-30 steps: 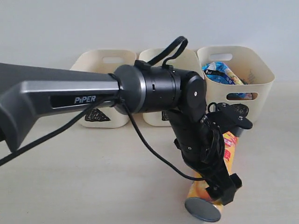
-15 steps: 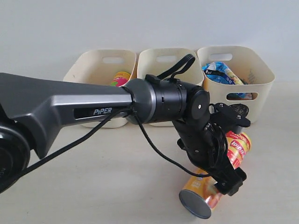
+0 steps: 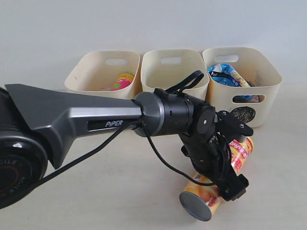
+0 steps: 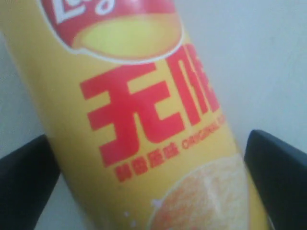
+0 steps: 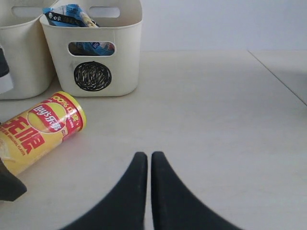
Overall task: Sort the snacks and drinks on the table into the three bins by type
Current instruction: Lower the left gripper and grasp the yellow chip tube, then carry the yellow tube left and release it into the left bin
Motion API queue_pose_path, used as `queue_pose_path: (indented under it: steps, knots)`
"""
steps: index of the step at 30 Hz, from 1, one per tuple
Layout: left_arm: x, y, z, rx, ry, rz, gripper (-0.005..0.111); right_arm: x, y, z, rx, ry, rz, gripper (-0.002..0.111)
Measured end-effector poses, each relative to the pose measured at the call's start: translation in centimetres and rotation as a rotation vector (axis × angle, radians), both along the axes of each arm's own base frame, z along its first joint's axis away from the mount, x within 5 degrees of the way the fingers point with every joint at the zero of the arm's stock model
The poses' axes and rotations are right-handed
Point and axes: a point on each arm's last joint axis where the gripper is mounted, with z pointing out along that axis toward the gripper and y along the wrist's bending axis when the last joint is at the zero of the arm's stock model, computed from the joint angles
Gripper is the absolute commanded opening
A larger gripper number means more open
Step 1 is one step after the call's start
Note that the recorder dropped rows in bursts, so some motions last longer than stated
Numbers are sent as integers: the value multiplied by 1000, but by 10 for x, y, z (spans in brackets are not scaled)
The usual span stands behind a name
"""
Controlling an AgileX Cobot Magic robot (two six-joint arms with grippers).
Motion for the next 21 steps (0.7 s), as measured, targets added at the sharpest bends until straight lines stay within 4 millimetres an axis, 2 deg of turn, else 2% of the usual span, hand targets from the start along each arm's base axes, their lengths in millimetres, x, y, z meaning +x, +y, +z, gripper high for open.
queue_pose_path:
  steps: [2,3,5,6,11,14,18,21]
  knots:
    - [1,0,0,3,-7,5,68,0,0,0,0,0,0,1]
    - [1,0,0,3,-9,7,53,0,0,0,0,0,0,1]
    - [1,0,2,1,-12,11,14,0,0,0,0,0,0,1]
    - [1,1,2,9,-12,8,6,0,0,0,0,0,0,1]
    - [-1,9,8,98,-10,-29,4,0,0,0,0,0,0,1]
    - [-5,16,27,144,-2,-47,4,0,0,0,0,0,0,1]
    - [-12,27,80,109,-58,-55,4,0,0,0,0,0,0,1]
    - [-20,45,130,38,-125,-42,4,0,0,0,0,0,0,1]
